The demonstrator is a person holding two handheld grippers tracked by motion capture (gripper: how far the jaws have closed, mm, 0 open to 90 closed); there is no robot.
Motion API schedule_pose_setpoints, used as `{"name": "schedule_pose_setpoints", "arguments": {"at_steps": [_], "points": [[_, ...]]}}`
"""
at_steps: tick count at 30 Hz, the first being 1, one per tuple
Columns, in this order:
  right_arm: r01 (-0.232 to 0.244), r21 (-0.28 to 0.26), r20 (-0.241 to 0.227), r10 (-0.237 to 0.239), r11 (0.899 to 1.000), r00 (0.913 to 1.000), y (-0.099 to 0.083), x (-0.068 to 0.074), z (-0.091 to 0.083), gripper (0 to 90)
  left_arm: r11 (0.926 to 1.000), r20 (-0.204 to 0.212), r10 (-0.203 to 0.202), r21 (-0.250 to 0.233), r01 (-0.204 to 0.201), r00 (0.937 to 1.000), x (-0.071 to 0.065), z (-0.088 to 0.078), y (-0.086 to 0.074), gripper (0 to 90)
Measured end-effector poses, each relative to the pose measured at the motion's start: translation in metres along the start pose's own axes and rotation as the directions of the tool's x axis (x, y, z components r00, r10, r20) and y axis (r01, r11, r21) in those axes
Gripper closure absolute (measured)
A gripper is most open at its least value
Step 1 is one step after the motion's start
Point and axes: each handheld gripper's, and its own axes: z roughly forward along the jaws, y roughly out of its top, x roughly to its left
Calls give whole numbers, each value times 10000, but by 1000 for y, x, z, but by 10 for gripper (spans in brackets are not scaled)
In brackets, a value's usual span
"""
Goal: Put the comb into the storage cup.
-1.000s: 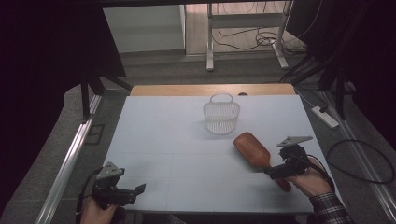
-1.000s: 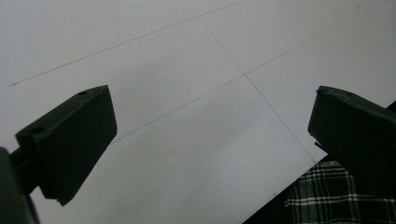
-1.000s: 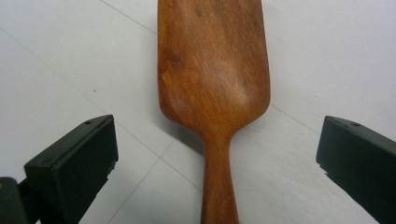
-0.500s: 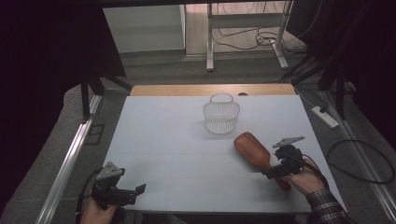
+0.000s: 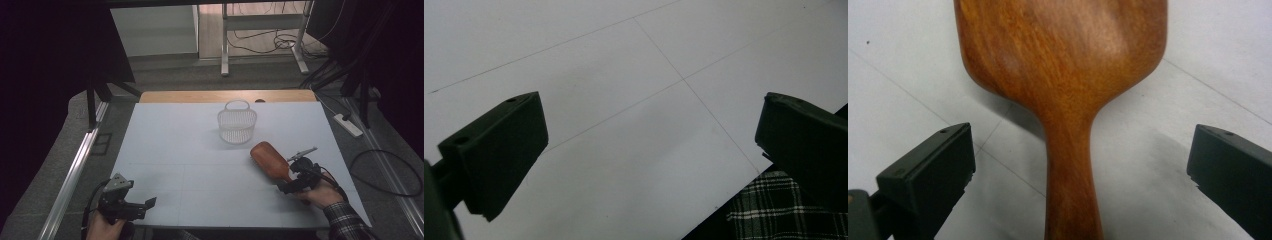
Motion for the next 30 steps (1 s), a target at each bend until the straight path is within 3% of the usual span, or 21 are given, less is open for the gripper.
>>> {"name": "schedule_pose_setpoints", "arguments": {"at_steps": [2,8,19,23,26,30], "points": [[111,65,79,-112,9999,9999,0,1,1,23,10000,-1,1,-4,-1,10000,0,0,0,9],[331,108,205,-333,9994,9992,1,3,0,213,10000,4,31,23,-31,10000,0,0,0,9],[353,-42,-227,-354,9994,9991,3,2,-4,680,10000,-33,65,74,-65,10000,-1,1,0,5],[328,112,-309,-324,9994,9990,3,1,-3,704,9999,-74,87,105,-86,9999,-1,1,1,4],[-15,110,-559,21,9999,9984,2,0,-4,716,9999,-110,75,113,-74,9999,-1,1,1,1],[86,-66,-455,-89,9999,9989,1,1,-5,720,9999,-99,36,114,-34,9999,-1,1,1,2]]}}
